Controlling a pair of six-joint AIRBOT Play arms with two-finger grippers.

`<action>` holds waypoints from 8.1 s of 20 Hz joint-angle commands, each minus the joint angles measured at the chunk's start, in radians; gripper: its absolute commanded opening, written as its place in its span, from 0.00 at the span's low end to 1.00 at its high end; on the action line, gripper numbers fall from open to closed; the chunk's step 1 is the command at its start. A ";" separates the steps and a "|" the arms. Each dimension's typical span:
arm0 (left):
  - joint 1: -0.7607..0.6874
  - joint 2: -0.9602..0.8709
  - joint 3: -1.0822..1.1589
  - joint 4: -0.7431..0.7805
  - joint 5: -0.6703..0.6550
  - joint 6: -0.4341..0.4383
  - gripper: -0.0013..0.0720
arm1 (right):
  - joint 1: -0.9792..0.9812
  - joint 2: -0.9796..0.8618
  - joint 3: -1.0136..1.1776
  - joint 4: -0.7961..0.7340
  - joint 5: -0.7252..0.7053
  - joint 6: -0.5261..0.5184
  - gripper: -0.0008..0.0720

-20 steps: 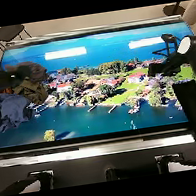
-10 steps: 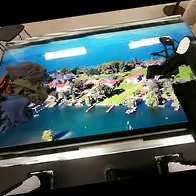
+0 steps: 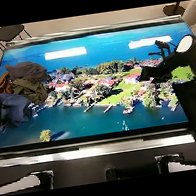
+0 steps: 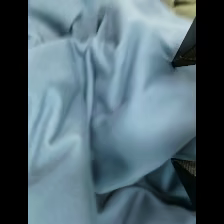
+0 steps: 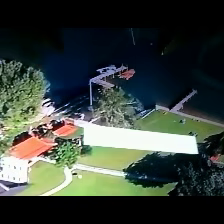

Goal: Fold the shirts.

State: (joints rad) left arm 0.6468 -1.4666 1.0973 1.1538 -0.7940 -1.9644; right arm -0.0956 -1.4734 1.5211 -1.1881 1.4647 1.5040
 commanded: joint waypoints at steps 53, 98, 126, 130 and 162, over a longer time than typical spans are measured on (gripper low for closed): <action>-0.968 0.122 -0.251 -0.326 -0.275 0.503 0.96 | 0.000 0.390 -0.754 0.159 0.054 -0.095 0.94; -0.923 0.758 0.461 0.106 -0.058 0.367 0.06 | 0.305 0.785 0.026 -0.328 -0.523 0.112 0.07; -0.958 -0.098 0.388 -0.043 -0.331 0.431 0.98 | 0.304 0.205 -0.383 -0.244 -0.482 0.386 0.85; -0.791 -0.033 0.526 0.093 -0.668 0.447 0.97 | 0.121 0.223 -0.157 -0.175 -0.362 0.235 0.86; -0.823 0.303 -0.575 -0.182 -0.286 0.476 0.06 | -0.227 -0.053 -0.369 0.024 -0.032 -0.085 0.96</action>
State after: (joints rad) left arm -0.1715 -1.1633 0.5224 0.9680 -1.1061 -1.4757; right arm -0.3702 -1.5017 1.1725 -1.1416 1.4555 1.4460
